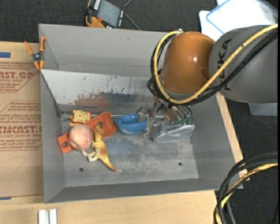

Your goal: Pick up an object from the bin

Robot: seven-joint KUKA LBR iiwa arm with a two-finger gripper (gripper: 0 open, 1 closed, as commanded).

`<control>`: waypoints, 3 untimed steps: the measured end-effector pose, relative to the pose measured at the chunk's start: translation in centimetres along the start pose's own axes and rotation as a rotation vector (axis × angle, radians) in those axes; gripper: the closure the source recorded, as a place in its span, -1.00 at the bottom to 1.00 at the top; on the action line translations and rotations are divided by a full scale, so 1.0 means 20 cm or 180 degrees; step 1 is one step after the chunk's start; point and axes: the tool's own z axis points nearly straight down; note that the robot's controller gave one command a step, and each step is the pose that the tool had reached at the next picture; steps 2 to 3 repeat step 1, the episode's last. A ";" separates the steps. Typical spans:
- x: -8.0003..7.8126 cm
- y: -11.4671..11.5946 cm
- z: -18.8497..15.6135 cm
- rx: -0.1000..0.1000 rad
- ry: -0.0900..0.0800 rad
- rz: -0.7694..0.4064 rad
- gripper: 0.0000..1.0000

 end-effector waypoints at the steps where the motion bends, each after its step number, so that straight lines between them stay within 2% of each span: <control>1: 0.07 0.05 -0.13 -0.0012 0.0028 0.0004 1.00; 3: 0.07 0.05 -0.13 -0.0012 0.0028 0.0004 1.00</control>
Offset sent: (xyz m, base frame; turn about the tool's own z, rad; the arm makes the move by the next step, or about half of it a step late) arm 0.0013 0.0048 0.0592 -0.0069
